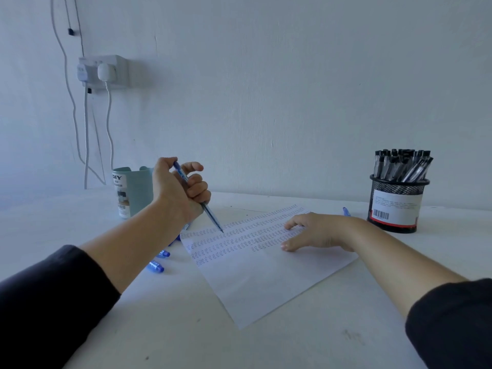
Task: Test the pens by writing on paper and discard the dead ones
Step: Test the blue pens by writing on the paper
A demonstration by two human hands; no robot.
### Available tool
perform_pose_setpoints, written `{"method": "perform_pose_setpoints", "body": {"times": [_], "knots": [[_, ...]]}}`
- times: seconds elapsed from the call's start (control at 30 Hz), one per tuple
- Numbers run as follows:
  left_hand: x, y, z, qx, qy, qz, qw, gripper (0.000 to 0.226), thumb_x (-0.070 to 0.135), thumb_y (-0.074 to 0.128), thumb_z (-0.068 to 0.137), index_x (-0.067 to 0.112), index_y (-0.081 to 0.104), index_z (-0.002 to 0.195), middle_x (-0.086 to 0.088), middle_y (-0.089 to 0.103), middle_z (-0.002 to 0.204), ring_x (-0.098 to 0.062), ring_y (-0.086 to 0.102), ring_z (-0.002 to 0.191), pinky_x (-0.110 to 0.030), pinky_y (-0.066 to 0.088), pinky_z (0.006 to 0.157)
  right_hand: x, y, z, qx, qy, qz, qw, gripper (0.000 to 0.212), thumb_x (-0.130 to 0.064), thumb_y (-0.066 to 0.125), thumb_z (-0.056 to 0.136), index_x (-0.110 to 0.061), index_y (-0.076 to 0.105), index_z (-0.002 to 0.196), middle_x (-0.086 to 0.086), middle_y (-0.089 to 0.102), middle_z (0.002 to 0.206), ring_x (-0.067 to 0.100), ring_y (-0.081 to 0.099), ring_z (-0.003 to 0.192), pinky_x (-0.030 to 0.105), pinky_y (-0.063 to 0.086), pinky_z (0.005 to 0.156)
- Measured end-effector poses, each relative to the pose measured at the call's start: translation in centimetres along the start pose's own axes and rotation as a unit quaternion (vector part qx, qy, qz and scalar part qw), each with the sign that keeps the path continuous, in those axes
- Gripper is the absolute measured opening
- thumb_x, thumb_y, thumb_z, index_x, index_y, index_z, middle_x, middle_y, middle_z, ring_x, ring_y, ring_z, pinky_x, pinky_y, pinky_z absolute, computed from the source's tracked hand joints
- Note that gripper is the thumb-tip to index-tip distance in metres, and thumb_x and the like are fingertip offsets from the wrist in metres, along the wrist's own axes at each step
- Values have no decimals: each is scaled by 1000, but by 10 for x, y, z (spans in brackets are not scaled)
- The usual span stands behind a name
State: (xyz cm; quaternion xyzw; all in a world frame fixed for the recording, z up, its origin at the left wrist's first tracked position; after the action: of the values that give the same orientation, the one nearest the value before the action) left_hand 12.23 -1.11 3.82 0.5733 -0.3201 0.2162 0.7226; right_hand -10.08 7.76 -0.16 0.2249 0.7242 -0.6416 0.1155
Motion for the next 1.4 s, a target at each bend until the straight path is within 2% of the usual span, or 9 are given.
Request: {"method": "perform_pose_setpoints", "body": {"times": [0.23,0.37,0.47,0.57,0.67,0.8,0.97,1.13,1.4], "knots": [[-1,3,-4,9,1,43,999,51,50,43,92,6,58,72,-1,44,51,-7,23,33,-17,17,37,-3,1,0,12,8,-23,1000,67,-55,65,80,-32,42,138,-3,30,151,19,29,137,34,27,108],[-9,8,-8,80,-3,139,987,27,11,40,96,-3,59,83,-18,61,71,-10,48,33,-16,39,34,-5,4,0,34,18,-59,997,77,-68,61,75,-37,36,140,0,22,151,23,16,141,42,23,112],[-19,5,-7,84,-47,157,983,55,40,31,101,-2,62,86,-23,65,81,-28,66,59,-32,55,48,-6,7,0,38,1,-44,998,83,-69,61,74,-38,31,144,-2,17,154,22,10,142,44,20,115],[-28,7,-10,60,-65,221,971,62,49,37,99,-3,66,83,-17,64,64,-19,59,42,-23,49,39,-11,8,-2,27,-23,-46,998,86,-70,60,74,-40,26,146,-8,14,157,19,7,145,45,15,117],[-38,12,-16,40,-35,266,962,17,11,67,87,2,61,74,-11,57,60,-13,53,40,-19,47,38,-15,13,-1,5,-31,-56,998,89,-71,59,73,-42,21,148,-12,8,159,15,1,147,44,9,118],[-49,11,-23,54,-13,338,939,25,1,59,84,12,47,65,-2,41,49,-10,28,36,-16,22,33,-15,17,4,-12,-16,-69,997,92,-74,60,69,-45,21,147,-12,15,158,15,12,145,44,14,117],[-62,17,-33,0,-70,350,934,13,6,53,85,3,61,75,-15,64,60,-19,53,44,-21,41,41,-9,14,1,-8,-9,-49,999,91,-72,62,69,-45,22,146,-12,17,157,15,17,144,40,16,116],[-68,17,-33,-23,-21,474,880,15,1,59,80,7,53,67,-8,56,51,-14,37,40,-17,28,40,-9,14,2,-6,-4,-48,999,91,-72,62,68,-47,23,146,-12,19,157,15,20,143,39,19,115],[-70,19,-34,-27,31,602,797,8,7,61,73,6,61,65,-4,56,47,-11,39,39,-16,33,45,-9,15,3,2,-13,-45,999,88,-69,64,70,-43,27,146,-10,24,155,16,24,142,38,22,114]]}}
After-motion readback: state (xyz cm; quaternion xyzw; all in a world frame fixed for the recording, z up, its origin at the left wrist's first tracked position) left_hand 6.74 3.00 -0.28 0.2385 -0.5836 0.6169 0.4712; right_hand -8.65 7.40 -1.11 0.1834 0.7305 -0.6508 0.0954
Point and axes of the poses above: each hand's wrist, its own z-axis towards the middle knuckle, its own y-axis out of the palm, x = y × z, the point moved 3 cm from there along z, towards the middle knuckle
